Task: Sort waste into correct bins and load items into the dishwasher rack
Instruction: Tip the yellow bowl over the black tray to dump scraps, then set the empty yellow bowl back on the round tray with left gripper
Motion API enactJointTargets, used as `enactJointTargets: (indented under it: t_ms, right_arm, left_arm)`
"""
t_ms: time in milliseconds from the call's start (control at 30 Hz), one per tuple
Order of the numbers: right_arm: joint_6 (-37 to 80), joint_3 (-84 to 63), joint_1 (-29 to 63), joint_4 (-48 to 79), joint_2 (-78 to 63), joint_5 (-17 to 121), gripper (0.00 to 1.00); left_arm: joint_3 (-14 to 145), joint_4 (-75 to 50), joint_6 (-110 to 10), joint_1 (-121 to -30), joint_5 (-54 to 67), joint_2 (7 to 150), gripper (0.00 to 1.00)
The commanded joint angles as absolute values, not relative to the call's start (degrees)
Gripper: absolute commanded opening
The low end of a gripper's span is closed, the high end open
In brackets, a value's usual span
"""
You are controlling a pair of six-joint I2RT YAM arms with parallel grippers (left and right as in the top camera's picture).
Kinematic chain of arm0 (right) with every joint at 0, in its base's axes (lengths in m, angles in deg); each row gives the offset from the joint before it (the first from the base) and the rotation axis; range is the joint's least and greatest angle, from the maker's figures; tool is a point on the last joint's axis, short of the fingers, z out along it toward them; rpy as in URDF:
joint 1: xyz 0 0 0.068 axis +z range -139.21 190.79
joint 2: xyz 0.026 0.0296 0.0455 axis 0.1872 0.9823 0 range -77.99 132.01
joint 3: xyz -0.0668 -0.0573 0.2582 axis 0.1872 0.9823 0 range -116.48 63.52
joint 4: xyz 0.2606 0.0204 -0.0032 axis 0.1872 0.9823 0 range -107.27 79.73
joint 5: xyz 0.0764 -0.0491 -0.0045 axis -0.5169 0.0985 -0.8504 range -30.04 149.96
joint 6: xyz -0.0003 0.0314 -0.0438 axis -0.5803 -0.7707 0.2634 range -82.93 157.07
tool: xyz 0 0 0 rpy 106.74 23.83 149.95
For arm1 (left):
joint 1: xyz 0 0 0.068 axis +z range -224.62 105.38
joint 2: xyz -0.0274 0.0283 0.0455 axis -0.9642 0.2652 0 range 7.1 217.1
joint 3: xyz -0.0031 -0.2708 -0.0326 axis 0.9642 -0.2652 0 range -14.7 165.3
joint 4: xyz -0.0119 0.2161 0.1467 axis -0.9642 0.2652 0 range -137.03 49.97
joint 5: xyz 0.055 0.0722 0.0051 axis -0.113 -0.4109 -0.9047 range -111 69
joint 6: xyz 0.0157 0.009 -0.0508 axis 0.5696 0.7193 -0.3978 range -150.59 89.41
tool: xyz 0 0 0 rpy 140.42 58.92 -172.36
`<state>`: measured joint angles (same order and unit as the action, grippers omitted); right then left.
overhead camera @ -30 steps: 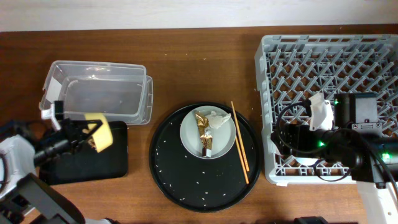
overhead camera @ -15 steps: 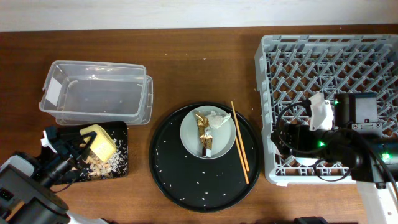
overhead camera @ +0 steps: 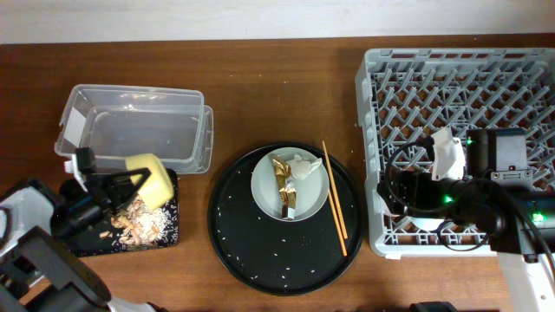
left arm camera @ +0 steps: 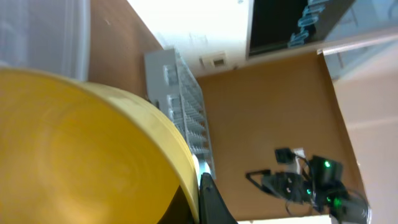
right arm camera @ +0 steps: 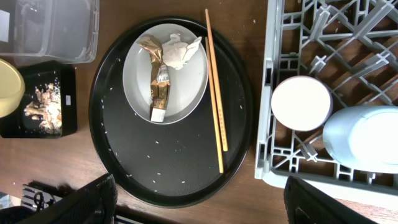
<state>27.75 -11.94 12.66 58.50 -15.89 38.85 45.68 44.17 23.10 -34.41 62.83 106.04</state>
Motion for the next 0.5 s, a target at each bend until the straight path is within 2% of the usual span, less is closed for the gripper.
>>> enactJointTargets:
  t_ms: [0, 133, 233, 300, 400, 433, 467]
  right_arm:
    - [27.16, -12.62, 13.03, 58.45, -15.73, 38.51, 0.85]
    - [27.13, -12.62, 13.03, 59.09, -15.73, 38.48, 0.85]
    - [27.13, -12.62, 13.03, 59.07, -15.73, 38.51, 0.85]
    - [27.13, -12.62, 13.03, 59.07, -15.73, 38.51, 0.85]
    - [27.13, -12.62, 13.03, 59.26, -15.73, 38.51, 0.85]
    - [27.16, -12.62, 13.03, 59.46, -15.73, 38.53, 0.85]
    - [27.16, -12.62, 13.03, 59.52, -15.73, 38.53, 0.85]
  left_arm:
    - [46.64, 46.9, 32.15, -42.28, 64.08, 103.46, 0.0]
    - [50.95, 46.77, 31.95, -53.98, 63.86, 102.19, 0.0]
    - [55.93, 46.53, 28.76, -64.82, 69.17, 102.21, 0.0]
    - [59.38, 41.31, 25.18, -71.72, 69.17, 102.28, 0.0]
    - [60.87, 24.33, 8.65, -80.36, 68.8, 102.28, 0.0]
    - [60.87, 15.08, -1.2, -82.83, 68.4, 102.28, 0.0]
    - [60.96, 4.96, -18.25, -85.71, 59.66, 102.28, 0.0]
